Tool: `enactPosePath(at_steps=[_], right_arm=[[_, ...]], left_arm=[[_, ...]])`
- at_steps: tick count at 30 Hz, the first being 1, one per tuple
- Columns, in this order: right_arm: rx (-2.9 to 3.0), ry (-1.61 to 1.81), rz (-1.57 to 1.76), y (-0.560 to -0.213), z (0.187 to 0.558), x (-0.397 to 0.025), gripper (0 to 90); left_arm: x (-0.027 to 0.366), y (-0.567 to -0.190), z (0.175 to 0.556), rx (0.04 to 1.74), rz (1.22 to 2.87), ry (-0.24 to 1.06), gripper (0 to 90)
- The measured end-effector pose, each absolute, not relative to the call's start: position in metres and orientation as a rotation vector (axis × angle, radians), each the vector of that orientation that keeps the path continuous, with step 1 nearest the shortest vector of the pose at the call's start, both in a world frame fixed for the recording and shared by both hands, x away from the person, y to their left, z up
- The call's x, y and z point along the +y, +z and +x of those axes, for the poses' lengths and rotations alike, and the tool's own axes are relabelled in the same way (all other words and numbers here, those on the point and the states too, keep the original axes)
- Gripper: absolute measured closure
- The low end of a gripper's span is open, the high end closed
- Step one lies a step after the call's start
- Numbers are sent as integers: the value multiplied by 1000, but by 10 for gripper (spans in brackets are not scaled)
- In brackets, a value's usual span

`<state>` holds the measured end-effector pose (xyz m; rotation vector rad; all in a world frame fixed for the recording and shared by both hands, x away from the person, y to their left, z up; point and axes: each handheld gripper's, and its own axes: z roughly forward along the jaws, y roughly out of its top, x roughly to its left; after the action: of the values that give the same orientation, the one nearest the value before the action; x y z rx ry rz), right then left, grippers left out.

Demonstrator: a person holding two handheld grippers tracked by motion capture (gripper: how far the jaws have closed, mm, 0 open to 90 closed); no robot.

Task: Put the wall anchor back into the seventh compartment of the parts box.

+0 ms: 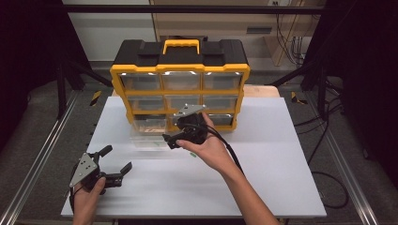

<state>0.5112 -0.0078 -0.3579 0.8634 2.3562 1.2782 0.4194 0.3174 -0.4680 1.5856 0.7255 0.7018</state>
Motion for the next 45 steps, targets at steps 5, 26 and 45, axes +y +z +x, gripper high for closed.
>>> enactPosePath(at_steps=[5,26,45], right_arm=[[2354,1261,889,-361,510,-18,75],[2376,1178,1007,-396,511,-50,124],[2470,1057,1077,-436,512,-59,126]], left_arm=[[317,-468,419,722,1590,702,3],[316,-468,418,722,1595,702,3],[317,-468,419,722,1592,703,3]])
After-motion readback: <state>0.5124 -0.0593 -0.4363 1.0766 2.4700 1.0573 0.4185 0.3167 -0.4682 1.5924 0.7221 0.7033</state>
